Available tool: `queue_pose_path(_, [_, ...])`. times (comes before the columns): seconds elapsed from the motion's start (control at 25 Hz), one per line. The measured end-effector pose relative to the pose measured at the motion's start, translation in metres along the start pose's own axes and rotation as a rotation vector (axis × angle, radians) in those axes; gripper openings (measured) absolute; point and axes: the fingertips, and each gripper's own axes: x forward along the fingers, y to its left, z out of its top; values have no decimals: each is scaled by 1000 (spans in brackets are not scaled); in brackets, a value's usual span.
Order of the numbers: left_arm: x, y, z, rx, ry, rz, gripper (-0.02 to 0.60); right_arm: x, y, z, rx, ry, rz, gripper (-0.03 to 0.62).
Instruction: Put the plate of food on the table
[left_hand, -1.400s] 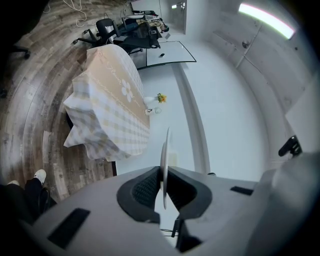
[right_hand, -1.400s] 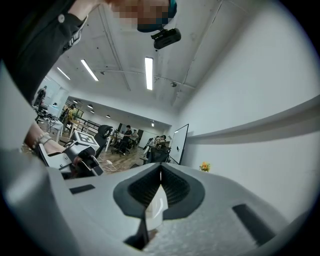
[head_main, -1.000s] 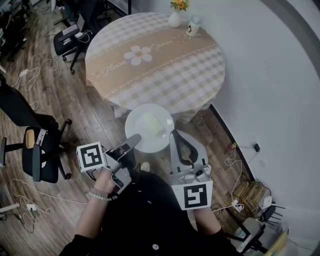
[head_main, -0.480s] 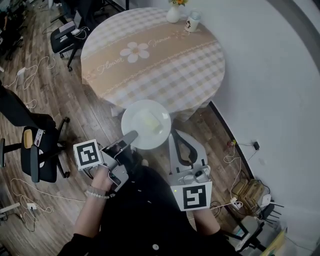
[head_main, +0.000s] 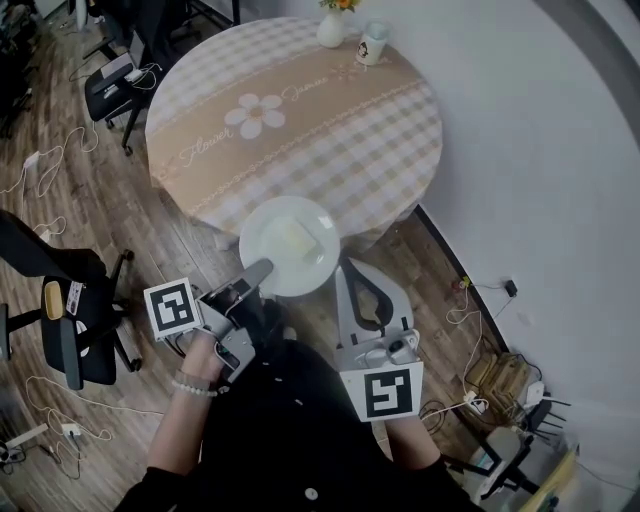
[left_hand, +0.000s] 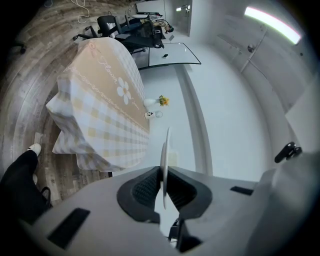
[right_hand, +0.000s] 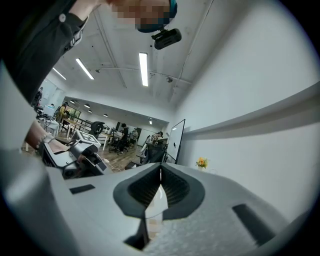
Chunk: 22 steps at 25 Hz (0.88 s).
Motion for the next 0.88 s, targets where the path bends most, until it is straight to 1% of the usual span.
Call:
queue_pose_path(0.28, [24, 0, 42, -1, 17, 0, 17, 47, -15, -1, -2, 4, -6, 0])
queue_pose_path(0.48, [58, -4, 75, -3, 39, 8, 17, 85, -42, -6, 0, 19, -16, 0])
queue_pose_path(0.68, [61, -1, 103, 1, 49, 0, 17, 111, -38, -6, -6, 28, -26, 0])
queue_pose_path(0.88, [75, -1, 128, 1, 67, -5, 17, 136, -48, -7, -7, 41, -49, 0])
